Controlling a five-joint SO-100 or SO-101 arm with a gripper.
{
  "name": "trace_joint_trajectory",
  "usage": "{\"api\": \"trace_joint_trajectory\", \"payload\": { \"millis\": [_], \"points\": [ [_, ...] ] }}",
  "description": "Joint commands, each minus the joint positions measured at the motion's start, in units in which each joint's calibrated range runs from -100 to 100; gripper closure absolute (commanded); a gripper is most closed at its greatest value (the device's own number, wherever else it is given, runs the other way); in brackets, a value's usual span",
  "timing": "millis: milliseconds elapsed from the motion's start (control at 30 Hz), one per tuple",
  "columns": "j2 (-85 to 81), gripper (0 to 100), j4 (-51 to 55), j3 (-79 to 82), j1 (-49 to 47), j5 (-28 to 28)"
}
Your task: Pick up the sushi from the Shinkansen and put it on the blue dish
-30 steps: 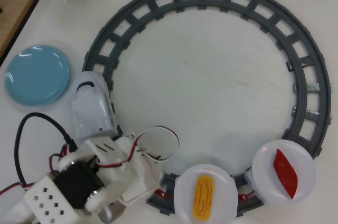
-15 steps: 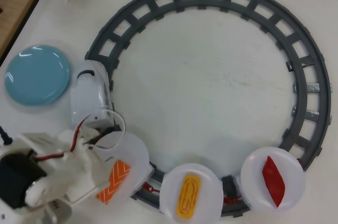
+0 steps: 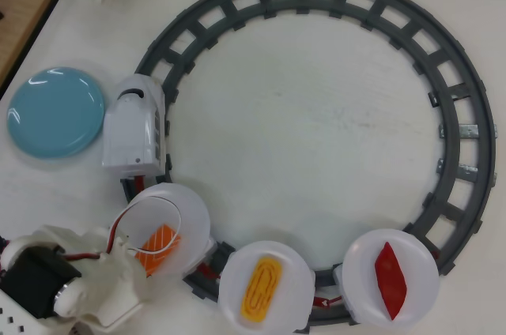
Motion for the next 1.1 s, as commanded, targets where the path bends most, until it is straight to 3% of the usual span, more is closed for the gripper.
{"api": "trace_joint_trajectory", "payload": {
  "millis": [0,333,567,1067],
  "points": [
    [-0.8,75,-0.3,0.4,0.3,0.4],
    [-0.5,75,-6.4,0.7,-0.6,0.7],
    [6.3,75,-13.2,-0.2,-6.3,-3.2],
    [9.1,76,-14.9,-2.3,-16.2,-9.1]
  ]
}}
